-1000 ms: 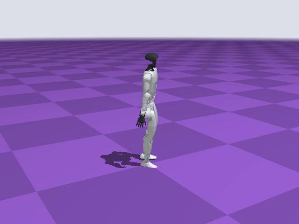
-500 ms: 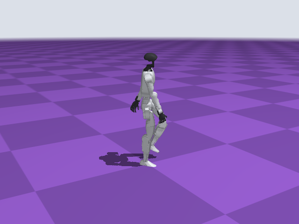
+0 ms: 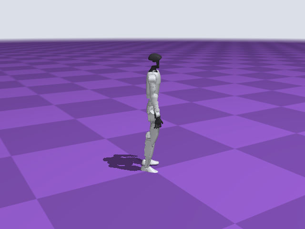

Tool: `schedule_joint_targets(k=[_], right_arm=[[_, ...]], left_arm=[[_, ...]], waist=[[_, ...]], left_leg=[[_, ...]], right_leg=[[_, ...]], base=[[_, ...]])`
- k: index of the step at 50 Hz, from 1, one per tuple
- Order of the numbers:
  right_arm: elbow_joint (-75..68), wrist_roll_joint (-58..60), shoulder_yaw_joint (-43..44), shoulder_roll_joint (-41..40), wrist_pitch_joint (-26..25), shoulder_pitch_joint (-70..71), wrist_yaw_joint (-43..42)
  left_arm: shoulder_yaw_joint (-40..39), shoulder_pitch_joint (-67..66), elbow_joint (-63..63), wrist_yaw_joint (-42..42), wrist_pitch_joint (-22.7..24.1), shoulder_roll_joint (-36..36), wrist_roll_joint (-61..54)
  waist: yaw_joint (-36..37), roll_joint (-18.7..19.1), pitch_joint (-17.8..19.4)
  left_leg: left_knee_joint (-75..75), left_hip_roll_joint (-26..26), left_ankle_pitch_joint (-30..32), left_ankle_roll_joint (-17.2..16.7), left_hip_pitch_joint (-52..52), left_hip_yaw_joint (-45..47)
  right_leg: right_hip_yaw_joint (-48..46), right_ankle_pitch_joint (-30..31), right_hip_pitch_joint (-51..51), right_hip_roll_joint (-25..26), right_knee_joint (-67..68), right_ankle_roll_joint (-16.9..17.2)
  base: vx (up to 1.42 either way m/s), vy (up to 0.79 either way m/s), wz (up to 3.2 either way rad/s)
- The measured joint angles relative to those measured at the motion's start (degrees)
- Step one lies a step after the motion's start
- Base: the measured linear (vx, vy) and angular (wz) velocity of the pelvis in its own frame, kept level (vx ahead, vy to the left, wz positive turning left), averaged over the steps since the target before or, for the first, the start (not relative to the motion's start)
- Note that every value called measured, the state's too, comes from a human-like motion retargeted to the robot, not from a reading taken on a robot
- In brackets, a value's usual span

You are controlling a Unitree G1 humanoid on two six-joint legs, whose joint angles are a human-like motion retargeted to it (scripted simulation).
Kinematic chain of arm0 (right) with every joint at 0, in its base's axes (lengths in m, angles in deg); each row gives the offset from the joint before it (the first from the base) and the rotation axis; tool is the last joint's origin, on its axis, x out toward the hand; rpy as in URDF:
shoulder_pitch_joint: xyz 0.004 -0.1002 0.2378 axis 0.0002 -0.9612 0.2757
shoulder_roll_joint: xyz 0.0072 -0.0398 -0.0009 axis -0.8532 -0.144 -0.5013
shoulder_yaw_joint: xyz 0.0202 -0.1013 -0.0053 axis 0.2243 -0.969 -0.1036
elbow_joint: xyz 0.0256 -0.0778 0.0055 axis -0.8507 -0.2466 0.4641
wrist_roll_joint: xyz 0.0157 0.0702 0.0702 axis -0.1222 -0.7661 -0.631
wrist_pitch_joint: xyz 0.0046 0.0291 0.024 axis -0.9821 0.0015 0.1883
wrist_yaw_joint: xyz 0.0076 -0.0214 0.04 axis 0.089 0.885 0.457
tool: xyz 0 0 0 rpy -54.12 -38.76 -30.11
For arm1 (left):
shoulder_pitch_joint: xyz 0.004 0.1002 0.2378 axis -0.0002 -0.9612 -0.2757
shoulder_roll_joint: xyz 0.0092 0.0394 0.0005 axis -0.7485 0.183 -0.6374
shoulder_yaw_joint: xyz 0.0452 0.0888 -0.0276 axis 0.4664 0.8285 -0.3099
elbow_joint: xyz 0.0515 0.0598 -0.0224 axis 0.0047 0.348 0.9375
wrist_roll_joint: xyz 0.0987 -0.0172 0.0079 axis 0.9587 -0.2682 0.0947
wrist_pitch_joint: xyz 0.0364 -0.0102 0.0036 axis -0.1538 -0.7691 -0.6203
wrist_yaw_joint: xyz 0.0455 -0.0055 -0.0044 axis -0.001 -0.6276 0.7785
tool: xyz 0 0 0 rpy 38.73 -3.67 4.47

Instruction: Upper body actions

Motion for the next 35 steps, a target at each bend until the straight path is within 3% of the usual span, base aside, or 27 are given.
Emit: schedule_joint_targets(k=[5, 10, 13, 15, 20, 23, 28, 32, 35], right_arm=[[2.5, 10.9, -3.2, 1.5, 1.7, -2.3, -4.8], [2.3, 14.4, 1.3, 1.9, 0.9, -7.2, -11.9], [0.4, 10.4, 5.1, 2.4, -0.1, -8.9, -12.8], [-1.1, 7.9, 6.6, 3.3, -0.6, -9.6, -12.9], [-5.2, 7.4, 7.9, 6.0, -2.5, -12.1, -14.7], [-8.0, 10.5, 9.3, 7.2, -4.6, -15.0, -15.0], [-12.3, 10.1, 11.2, 8.8, -6.4, -19.9, -16.3], [-13.7, 6.4, 12.6, 9.4, -6.2, -20.5, -15.3], [-12.3, 4.9, 13.5, 8.7, -4.8, -19.8, -13.8]], left_arm=[[3.8, 0.8, 2.2, 1.5, 0.1, -1.6, 5.1], [11.3, 2.6, 5.0, 3.8, 0.8, -1.3, 5.9], [14.9, 5.4, 5.0, 7.8, -0.8, 2.4, -1.3], [14.3, 8.9, 5.0, 9.4, 1.1, 6.1, -4.9], [12.4, 18.3, -0.6, 8.6, 6.7, 12.4, -8.3], [13.9, 22.8, -4.5, 11.0, 9.6, 14.3, -9.7], [16.6, 28.5, -5.2, 14.8, 13.5, 14.1, -9.1], [16.4, 29.9, -4.0, 16.3, 11.8, 12.7, -7.8], [16.0, 29.0, -3.9, 14.4, 12.0, 11.8, -8.3]], waist=[[-0.7, -0.9, 0.1], [-0.1, -1.7, 2.4], [-1.1, -0.6, 5.8], [-2.6, 0.3, 8.8], [-8.3, 1.0, 13.2], [-10.9, 0.9, 14.2], [-12.3, 0.8, 13.0], [-13.3, 0.5, 12.9], [-13.3, 0.5, 13.0]], left_leg=[[-0.5, -1.4, -0.7, 1.5, 1.4, -0.8], [-0.5, -1.9, -1.3, 2.6, 3.6, -1.3], [-0.5, -0.1, -1.3, 3.0, 5.0, -0.9], [-0.5, 1.4, -1.3, 3.1, 6.0, -0.5], [-0.4, 3.2, -0.6, 4.1, 6.7, -0.2], [0.5, 4.5, -0.5, 4.5, 6.2, -1.8], [0.7, 5.5, -0.9, 4.8, 5.9, -1.9], [0.9, 5.8, -1.4, 4.8, 6.4, -1.0], [0.8, 5.9, -1.7, 4.7, 6.9, 0.2]], right_leg=[[-0.7, -1.6, 0.7, -1.1, 2.3, 1.3], [-0.8, -1.6, -0.3, -2.5, 10.2, 1.4], [-0.7, 6.9, -4.8, -5.2, 23.6, 3.8], [2.7, 12.4, -10.6, -6.2, 35.4, 4.8], [0.6, 7.2, -22.8, -13.3, 61.6, -0.3], [1.2, 5.6, -28.5, -14.7, 70.3, -1.2], [4.5, 5.9, -36.2, -13.1, 76.1, -0.4], [3.8, 5.9, -36.2, -14.0, 74.9, -1.7], [4.0, 6.7, -33.7, -12.6, 70.3, -0.8]], base=[[-0.04, 0.16, 0.10], [-0.06, 0.17, 0.00], [-0.18, 0.20, -0.04], [-0.24, 0.17, -0.20], [-0.22, 0.15, -0.01], [-0.10, 0.02, 0.43], [0.01, -0.03, 0.06], [0.03, -0.01, -0.18], [0.04, 0.00, -0.40]])
